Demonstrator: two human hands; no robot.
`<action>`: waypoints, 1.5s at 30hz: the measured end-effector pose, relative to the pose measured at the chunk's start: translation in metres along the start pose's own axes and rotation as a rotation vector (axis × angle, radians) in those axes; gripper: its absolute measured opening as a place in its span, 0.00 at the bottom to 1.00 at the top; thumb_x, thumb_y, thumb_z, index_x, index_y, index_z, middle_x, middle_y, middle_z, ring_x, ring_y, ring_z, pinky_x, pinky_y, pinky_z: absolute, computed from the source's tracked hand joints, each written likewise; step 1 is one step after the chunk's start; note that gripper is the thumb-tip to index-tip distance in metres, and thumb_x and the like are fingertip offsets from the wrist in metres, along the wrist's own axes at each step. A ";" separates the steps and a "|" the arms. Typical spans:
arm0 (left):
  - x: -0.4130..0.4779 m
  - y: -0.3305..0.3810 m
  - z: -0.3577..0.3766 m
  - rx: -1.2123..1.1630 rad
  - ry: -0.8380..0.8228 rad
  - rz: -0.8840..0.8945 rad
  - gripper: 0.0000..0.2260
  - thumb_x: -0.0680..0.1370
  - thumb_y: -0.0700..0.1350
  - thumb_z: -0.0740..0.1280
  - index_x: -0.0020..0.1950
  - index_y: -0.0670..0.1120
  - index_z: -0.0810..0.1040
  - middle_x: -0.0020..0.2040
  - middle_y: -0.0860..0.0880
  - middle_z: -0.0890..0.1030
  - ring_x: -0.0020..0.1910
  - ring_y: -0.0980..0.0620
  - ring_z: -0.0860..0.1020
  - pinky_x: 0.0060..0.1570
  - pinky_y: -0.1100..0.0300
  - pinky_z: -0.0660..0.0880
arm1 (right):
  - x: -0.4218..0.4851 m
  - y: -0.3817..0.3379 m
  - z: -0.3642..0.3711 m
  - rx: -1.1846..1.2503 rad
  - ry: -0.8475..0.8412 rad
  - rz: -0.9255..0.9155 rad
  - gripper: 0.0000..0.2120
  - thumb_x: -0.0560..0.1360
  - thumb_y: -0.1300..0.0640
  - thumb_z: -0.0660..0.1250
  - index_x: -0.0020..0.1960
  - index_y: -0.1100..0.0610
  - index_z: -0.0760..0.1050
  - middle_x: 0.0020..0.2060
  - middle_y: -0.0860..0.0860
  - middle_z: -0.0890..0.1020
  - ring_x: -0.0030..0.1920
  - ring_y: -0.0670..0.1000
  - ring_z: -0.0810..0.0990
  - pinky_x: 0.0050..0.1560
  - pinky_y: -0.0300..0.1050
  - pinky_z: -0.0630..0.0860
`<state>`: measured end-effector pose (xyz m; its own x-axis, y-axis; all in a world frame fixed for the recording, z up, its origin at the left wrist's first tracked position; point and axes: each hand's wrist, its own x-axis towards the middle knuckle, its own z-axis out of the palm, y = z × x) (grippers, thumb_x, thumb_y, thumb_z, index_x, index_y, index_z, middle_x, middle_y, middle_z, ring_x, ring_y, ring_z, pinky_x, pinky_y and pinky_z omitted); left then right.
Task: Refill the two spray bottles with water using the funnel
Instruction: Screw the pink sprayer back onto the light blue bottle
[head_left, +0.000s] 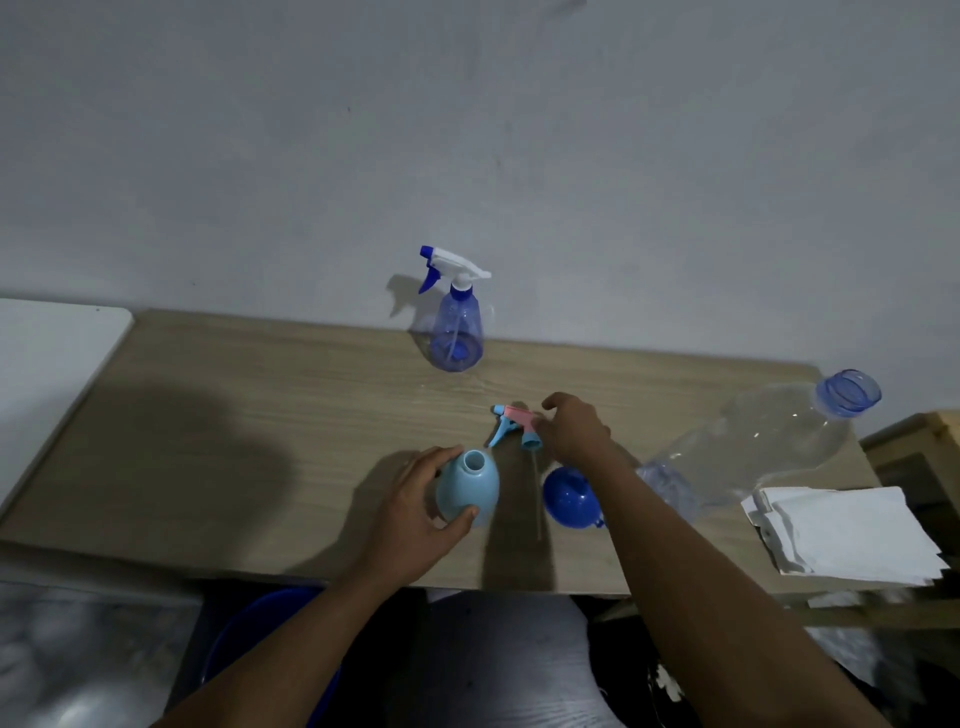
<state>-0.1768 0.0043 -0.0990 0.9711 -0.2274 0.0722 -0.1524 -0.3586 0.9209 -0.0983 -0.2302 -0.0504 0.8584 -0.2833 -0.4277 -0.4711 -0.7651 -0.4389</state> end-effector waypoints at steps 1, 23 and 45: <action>0.000 -0.002 0.001 -0.011 0.005 0.004 0.31 0.67 0.47 0.77 0.68 0.56 0.72 0.66 0.62 0.72 0.65 0.54 0.73 0.54 0.43 0.80 | 0.006 -0.002 0.003 0.000 -0.030 -0.001 0.27 0.76 0.51 0.70 0.72 0.57 0.69 0.64 0.57 0.79 0.62 0.58 0.78 0.59 0.50 0.73; 0.010 -0.020 0.014 -0.071 -0.100 -0.074 0.40 0.64 0.44 0.80 0.73 0.52 0.67 0.69 0.53 0.73 0.69 0.53 0.72 0.65 0.43 0.73 | 0.003 -0.010 -0.009 0.674 0.016 -0.139 0.15 0.78 0.63 0.69 0.63 0.61 0.72 0.53 0.60 0.83 0.43 0.50 0.83 0.41 0.41 0.79; -0.034 0.161 -0.024 -0.317 0.163 0.357 0.35 0.71 0.61 0.72 0.75 0.65 0.61 0.73 0.57 0.70 0.67 0.52 0.75 0.59 0.61 0.76 | -0.208 -0.126 -0.211 1.107 0.538 -0.746 0.18 0.79 0.54 0.68 0.66 0.51 0.67 0.44 0.48 0.86 0.46 0.46 0.85 0.46 0.36 0.77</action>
<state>-0.2301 -0.0236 0.0563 0.8887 -0.1321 0.4391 -0.4412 0.0144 0.8973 -0.1745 -0.1968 0.2611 0.8236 -0.3956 0.4065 0.4158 -0.0664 -0.9070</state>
